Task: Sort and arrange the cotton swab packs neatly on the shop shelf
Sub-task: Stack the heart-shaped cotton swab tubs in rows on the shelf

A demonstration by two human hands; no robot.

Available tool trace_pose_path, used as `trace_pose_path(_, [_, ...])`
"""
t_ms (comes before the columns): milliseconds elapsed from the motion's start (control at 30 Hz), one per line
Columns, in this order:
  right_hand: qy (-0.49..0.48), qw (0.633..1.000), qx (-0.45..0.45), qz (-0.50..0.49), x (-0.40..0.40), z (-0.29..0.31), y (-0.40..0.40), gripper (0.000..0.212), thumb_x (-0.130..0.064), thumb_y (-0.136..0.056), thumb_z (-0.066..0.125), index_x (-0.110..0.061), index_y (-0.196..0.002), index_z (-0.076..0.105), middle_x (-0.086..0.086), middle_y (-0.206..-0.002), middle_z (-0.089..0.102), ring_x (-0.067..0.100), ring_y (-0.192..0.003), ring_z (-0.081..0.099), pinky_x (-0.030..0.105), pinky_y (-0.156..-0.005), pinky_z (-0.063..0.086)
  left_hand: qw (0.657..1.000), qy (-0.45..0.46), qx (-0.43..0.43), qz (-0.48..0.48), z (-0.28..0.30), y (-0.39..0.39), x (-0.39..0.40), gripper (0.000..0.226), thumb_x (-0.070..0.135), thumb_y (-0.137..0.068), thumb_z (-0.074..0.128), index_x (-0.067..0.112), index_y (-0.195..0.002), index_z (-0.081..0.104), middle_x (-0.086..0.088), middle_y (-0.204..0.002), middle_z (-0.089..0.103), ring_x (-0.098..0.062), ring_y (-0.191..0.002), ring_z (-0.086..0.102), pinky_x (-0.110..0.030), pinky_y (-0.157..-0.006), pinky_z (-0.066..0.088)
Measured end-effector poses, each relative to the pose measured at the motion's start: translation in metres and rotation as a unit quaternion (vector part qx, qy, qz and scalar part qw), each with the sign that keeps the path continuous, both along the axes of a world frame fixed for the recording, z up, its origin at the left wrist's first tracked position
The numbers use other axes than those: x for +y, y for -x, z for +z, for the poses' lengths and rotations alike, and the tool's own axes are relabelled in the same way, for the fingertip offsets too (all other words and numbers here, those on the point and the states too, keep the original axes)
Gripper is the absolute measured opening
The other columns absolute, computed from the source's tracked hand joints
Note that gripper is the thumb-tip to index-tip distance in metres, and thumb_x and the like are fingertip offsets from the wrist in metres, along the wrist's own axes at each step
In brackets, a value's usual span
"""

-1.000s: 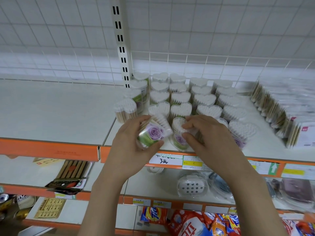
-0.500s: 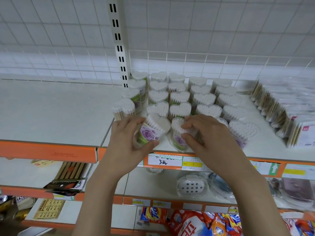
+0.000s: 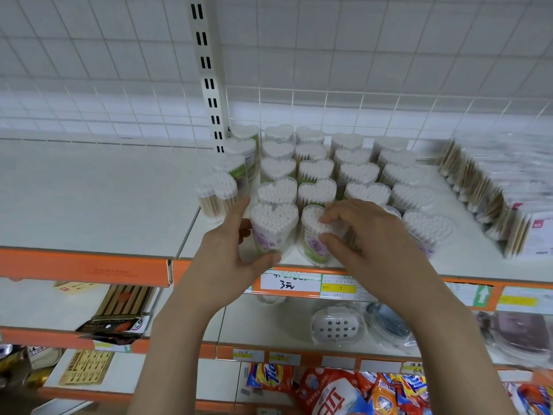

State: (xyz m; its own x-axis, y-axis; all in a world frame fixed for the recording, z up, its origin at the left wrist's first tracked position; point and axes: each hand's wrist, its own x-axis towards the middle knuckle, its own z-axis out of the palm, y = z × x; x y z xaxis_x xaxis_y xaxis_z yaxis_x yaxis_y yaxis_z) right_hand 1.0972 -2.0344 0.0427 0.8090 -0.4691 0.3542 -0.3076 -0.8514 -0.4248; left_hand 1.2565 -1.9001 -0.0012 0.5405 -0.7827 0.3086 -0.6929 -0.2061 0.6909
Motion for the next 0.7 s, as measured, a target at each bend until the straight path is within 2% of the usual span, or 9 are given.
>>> trace_pose_path(67, [-0.001, 1.0, 0.002, 0.002, 0.0, 0.001, 0.001, 0.021, -0.017, -0.084, 0.064, -0.012, -0.104, 0.064, -0.002, -0.106, 0.062, 0.016, -0.102, 0.053, 0.024, -0.087, 0.038, 1.0, 0.001, -0.003, -0.001, 0.001, -0.001, 0.001, 0.091, 0.044, -0.066, 0.076, 0.028, -0.142, 0.028, 0.023, -0.108, 0.053, 0.015, -0.093, 0.047, 0.001, -0.08, 0.034])
trace_pose_path(133, [-0.002, 1.0, 0.003, 0.002, 0.0, 0.002, 0.001, 0.022, -0.017, -0.084, 0.064, -0.012, -0.106, 0.064, -0.002, -0.107, 0.062, 0.016, -0.102, 0.054, 0.025, -0.087, 0.038, 1.0, 0.001, -0.024, 0.013, 0.002, -0.001, 0.001, 0.09, 0.046, -0.066, 0.076, 0.023, -0.142, 0.031, 0.008, -0.128, 0.049, -0.003, -0.113, 0.044, -0.017, -0.095, 0.036])
trace_pose_path(167, [-0.003, 1.0, 0.003, 0.002, 0.0, 0.002, 0.001, 0.023, -0.017, -0.084, 0.065, -0.011, -0.106, 0.064, -0.002, -0.107, 0.062, 0.017, -0.103, 0.054, 0.025, -0.087, 0.038, 0.999, 0.003, -0.048, 0.02, 0.004, 0.0, 0.001, 0.088, 0.046, -0.067, 0.075, 0.021, -0.141, 0.033, 0.003, -0.133, 0.045, -0.009, -0.12, 0.04, -0.021, -0.1, 0.033])
trace_pose_path(200, [-0.003, 1.0, 0.003, 0.003, 0.0, 0.002, 0.001, 0.024, -0.017, -0.083, 0.065, -0.011, -0.106, 0.064, -0.002, -0.108, 0.062, 0.017, -0.104, 0.054, 0.025, -0.088, 0.038, 0.997, 0.009, -0.079, 0.025, 0.006, 0.001, 0.002, 0.085, 0.046, -0.068, 0.074, 0.019, -0.14, 0.036, 0.001, -0.135, 0.042, -0.012, -0.123, 0.036, -0.02, -0.102, 0.028])
trace_pose_path(300, [-0.002, 1.0, 0.002, 0.009, 0.0, 0.003, 0.003, 0.028, -0.019, -0.082, 0.067, -0.012, -0.109, 0.064, -0.004, -0.115, 0.06, 0.015, -0.11, 0.052, 0.017, -0.091, 0.034, 0.986, 0.039, -0.158, 0.034, 0.015, 0.004, 0.001, 0.07, 0.04, -0.073, 0.074, 0.014, -0.132, 0.048, -0.002, -0.131, 0.045, -0.014, -0.121, 0.034, -0.013, -0.1, 0.021])
trace_pose_path(467, [-0.007, 1.0, 0.007, 0.028, -0.005, 0.014, 0.016, 0.034, -0.012, -0.08, 0.068, -0.015, -0.114, 0.063, -0.006, -0.12, 0.059, 0.009, -0.115, 0.05, 0.013, -0.098, 0.031, 0.972, 0.044, -0.23, 0.002, 0.031, 0.016, -0.01, 0.049, 0.034, -0.074, 0.066, 0.007, -0.115, 0.063, -0.006, -0.113, 0.061, -0.027, -0.105, 0.052, -0.027, -0.092, 0.035])
trace_pose_path(600, [0.011, 0.999, 0.031, 0.012, -0.017, 0.021, 0.032, 0.042, 0.004, -0.075, 0.064, -0.015, -0.112, 0.064, -0.011, -0.109, 0.056, 0.002, -0.101, 0.048, -0.005, -0.088, 0.022, 0.968, 0.036, -0.249, -0.023, 0.033, 0.025, -0.018, 0.045, 0.029, -0.074, 0.066, 0.005, -0.113, 0.064, -0.008, -0.111, 0.062, -0.029, -0.103, 0.055, -0.035, -0.089, 0.041])
trace_pose_path(667, [0.02, 0.999, 0.029, -0.025, -0.024, 0.02, 0.037, 0.04, 0.005, -0.075, 0.063, -0.014, -0.111, 0.064, -0.007, -0.108, 0.059, 0.001, -0.093, 0.05, -0.002, -0.081, 0.025, 0.966, 0.03, -0.253, -0.034, 0.034, 0.027, -0.021, 0.043, 0.026, -0.075, 0.067, 0.007, -0.113, 0.064, -0.007, -0.113, 0.062, -0.029, -0.105, 0.055, -0.036, -0.089, 0.04])
trace_pose_path(700, [0.026, 0.998, 0.027, -0.044, -0.026, 0.019, 0.039, 0.038, 0.003, -0.077, 0.063, -0.014, -0.111, 0.065, -0.005, -0.11, 0.06, 0.006, -0.097, 0.053, 0.003, -0.081, 0.027, 0.966, 0.026, -0.256, -0.04, 0.033, 0.027, -0.022, 0.041, 0.024, -0.077, 0.068, 0.008, -0.114, 0.064, -0.007, -0.114, 0.061, -0.03, -0.105, 0.055, -0.037, -0.09, 0.041])
